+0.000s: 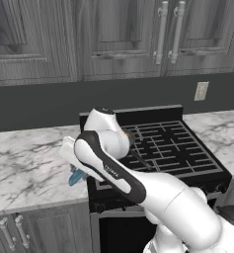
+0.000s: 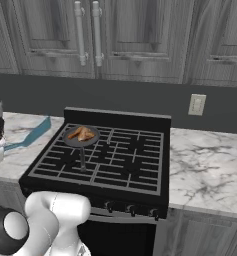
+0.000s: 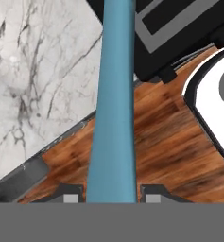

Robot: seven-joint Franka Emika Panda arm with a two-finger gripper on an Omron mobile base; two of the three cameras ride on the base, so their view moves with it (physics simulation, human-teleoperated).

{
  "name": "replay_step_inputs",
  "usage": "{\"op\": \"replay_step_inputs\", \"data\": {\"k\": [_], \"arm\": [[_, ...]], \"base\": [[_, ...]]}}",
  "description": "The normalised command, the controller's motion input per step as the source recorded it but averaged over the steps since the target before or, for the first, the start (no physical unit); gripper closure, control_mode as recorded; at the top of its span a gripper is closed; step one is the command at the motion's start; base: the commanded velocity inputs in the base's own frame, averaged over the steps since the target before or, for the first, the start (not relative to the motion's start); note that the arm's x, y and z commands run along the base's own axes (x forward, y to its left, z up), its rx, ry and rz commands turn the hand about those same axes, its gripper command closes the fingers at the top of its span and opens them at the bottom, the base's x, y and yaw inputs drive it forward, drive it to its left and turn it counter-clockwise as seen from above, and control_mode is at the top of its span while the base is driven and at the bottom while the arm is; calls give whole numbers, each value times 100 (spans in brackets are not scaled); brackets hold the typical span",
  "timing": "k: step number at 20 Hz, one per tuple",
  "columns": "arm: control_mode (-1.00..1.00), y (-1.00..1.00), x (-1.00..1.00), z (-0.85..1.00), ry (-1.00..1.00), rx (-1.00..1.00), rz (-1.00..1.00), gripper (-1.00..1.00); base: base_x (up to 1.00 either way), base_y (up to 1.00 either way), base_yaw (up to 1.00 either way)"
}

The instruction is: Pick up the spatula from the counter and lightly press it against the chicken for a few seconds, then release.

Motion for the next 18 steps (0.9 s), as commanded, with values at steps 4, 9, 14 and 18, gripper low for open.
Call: {"op": "replay_step_inputs", "data": {"k": [4,9,14,18], "arm": [[-100,-13,0,20,9,9,-5,100],[-100,-8,3,2,7,6,-4,100],[-100,-7,6,4,4,0,-6,100],[-100,-9,2,15,3,0,-9,100]], "base": [[0,0,0],[0,0,0],[0,0,0],[0,0,0]]}}
